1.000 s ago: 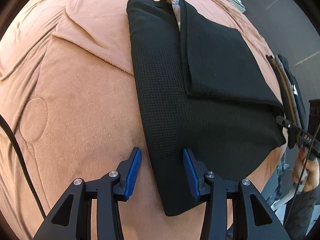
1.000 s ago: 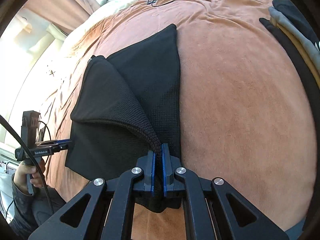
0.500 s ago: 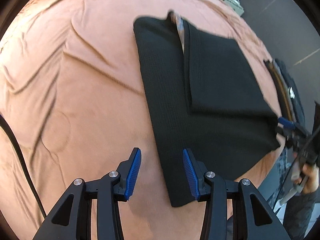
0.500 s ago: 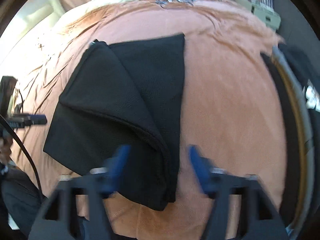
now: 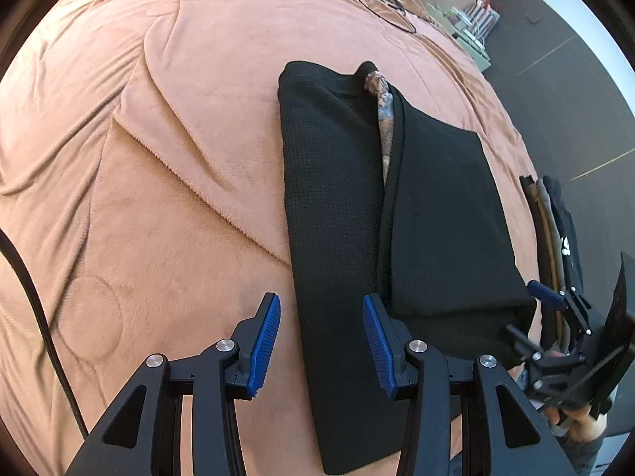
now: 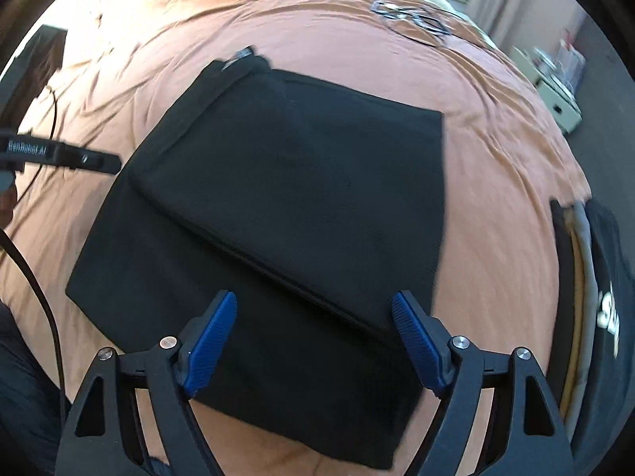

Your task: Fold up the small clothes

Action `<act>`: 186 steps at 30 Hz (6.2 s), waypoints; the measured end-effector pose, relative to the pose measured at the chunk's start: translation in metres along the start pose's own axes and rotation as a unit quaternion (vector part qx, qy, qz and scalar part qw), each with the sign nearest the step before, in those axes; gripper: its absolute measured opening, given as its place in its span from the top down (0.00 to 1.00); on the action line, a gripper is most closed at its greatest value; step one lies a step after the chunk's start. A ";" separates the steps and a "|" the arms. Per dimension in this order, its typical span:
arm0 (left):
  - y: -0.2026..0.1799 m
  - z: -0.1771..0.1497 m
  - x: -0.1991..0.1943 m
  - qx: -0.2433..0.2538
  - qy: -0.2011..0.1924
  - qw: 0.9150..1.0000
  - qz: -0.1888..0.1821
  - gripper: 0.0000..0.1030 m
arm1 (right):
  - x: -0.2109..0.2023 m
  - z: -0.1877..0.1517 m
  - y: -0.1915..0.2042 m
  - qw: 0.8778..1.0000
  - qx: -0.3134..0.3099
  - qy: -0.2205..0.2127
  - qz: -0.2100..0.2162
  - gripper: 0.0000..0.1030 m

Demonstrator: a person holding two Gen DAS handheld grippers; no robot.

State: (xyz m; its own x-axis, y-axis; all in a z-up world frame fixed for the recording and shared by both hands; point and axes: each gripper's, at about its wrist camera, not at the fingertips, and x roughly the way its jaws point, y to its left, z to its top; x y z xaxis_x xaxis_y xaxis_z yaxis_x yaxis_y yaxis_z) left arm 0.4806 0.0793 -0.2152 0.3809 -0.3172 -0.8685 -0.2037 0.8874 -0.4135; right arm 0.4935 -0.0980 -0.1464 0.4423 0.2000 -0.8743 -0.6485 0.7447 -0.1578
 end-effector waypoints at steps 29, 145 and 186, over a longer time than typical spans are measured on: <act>0.001 -0.001 0.020 0.029 -0.002 0.999 0.026 0.56 | 0.089 0.064 -0.069 0.993 0.112 -0.015 0.012 0.20; -0.118 0.018 -0.244 0.055 -0.228 0.956 -0.176 0.94 | -0.183 -0.061 -0.149 0.931 0.175 -0.253 0.199 0.90; -0.405 -0.066 -0.244 0.237 -0.166 0.902 -0.320 0.94 | -0.366 -0.275 -0.172 0.914 0.226 -0.334 0.033 0.90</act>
State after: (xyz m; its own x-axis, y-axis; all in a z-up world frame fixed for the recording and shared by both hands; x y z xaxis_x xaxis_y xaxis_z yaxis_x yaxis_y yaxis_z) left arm 0.4103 -0.2252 0.1465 0.5490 -0.7670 -0.3321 0.5314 0.6270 -0.5696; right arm 0.2727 -0.4747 0.0748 0.7890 0.4866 -0.3751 -0.4320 0.8735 0.2245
